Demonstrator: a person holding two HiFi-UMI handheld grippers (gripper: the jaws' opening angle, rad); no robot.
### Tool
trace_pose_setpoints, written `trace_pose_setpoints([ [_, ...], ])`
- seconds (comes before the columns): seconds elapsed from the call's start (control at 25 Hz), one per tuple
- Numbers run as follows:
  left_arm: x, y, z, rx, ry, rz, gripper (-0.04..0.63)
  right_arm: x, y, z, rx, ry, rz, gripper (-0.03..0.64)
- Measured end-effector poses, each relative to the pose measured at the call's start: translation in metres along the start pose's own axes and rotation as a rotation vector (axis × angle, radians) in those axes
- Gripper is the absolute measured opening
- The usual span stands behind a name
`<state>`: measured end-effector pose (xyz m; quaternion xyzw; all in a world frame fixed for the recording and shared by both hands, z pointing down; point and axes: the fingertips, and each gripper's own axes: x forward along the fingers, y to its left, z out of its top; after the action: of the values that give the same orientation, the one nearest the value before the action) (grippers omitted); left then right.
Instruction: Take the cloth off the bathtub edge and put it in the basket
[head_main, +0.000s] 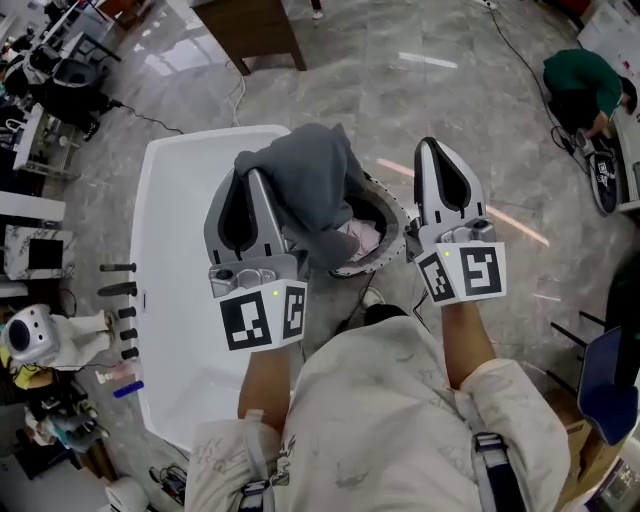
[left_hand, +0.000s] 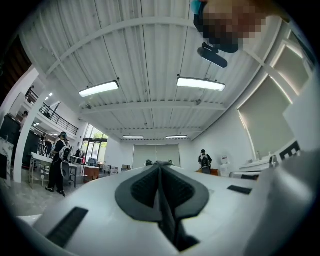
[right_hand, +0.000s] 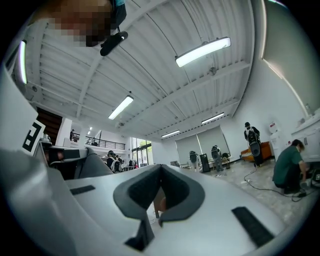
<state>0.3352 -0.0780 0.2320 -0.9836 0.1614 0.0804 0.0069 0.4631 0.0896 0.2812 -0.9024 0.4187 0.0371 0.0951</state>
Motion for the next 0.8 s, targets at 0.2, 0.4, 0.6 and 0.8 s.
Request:
trace_pose_setpoints([
  [0.2,0.016,-0.017,-0.010,-0.008,0.017,-0.038,0.017,-0.003,-0.021,-0.002,0.005,0.002,-0.039,-0.012],
  [0.4,0.022,-0.029,-0.032,-0.017,0.059,-0.052,0.017,-0.007,-0.035,-0.012,0.010,0.024,-0.058,-0.012],
  [0.6,0.023,-0.036,-0.065,-0.027,0.122,-0.061,0.017,-0.010,-0.046,-0.029,0.019,0.057,-0.074,-0.012],
  [0.8,0.023,-0.037,-0.109,-0.065,0.214,-0.059,0.017,-0.007,-0.051,-0.051,0.032,0.103,-0.079,-0.012],
])
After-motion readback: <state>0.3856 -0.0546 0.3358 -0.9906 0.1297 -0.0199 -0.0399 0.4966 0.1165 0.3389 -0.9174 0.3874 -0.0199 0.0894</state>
